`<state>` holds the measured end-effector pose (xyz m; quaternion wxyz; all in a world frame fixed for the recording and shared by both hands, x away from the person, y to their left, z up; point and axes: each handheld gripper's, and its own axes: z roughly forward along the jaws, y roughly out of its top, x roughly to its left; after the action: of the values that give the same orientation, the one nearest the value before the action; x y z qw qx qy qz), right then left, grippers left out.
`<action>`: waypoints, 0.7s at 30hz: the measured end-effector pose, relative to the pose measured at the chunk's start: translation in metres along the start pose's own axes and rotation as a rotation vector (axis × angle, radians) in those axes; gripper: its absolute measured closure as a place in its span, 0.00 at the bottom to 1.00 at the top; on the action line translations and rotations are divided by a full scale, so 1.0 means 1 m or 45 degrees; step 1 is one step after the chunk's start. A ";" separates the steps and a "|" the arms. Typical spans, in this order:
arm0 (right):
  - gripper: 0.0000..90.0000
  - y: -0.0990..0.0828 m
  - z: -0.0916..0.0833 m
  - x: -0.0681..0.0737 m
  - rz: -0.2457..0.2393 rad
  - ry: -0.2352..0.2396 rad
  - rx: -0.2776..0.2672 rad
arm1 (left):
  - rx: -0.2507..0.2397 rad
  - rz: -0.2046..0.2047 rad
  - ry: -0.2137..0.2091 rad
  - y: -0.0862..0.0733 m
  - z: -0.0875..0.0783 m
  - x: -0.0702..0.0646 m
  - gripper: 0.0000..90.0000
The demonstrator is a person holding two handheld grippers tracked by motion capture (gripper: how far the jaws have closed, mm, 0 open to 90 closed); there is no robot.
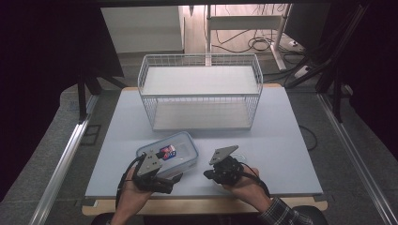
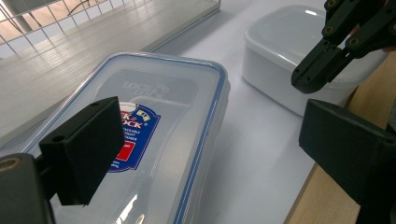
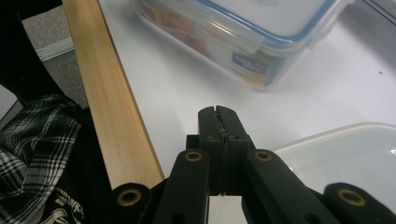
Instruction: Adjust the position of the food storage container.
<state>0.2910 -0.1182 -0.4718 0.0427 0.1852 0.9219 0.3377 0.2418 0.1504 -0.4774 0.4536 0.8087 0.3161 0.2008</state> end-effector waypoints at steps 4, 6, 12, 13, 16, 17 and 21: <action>0.99 -0.006 -0.006 -0.002 0.014 -0.017 0.008 | 0.002 0.002 0.003 0.000 0.000 0.000 0.07; 0.99 -0.009 -0.010 -0.004 0.022 -0.025 0.013 | 0.001 0.001 0.005 0.000 0.000 0.000 0.07; 0.99 -0.023 -0.024 -0.015 0.059 -0.082 0.023 | 0.006 0.004 0.007 0.000 0.001 0.000 0.07; 0.99 -0.026 -0.027 -0.017 0.077 -0.087 0.021 | 0.008 0.005 0.007 0.000 0.001 0.000 0.07; 0.99 -0.035 -0.036 -0.025 0.107 -0.123 0.020 | 0.003 -0.003 0.007 0.000 0.001 0.000 0.07; 0.99 -0.038 -0.038 -0.028 0.118 -0.136 0.018 | 0.003 -0.008 0.005 0.000 0.000 0.001 0.07; 0.99 -0.050 -0.050 -0.041 0.174 -0.190 0.006 | 0.005 -0.022 0.010 0.000 0.000 0.002 0.07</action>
<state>0.3028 -0.1987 -0.4674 0.0878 0.2723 0.9022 0.3227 0.2430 0.1516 -0.4777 0.4525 0.8061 0.3252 0.1995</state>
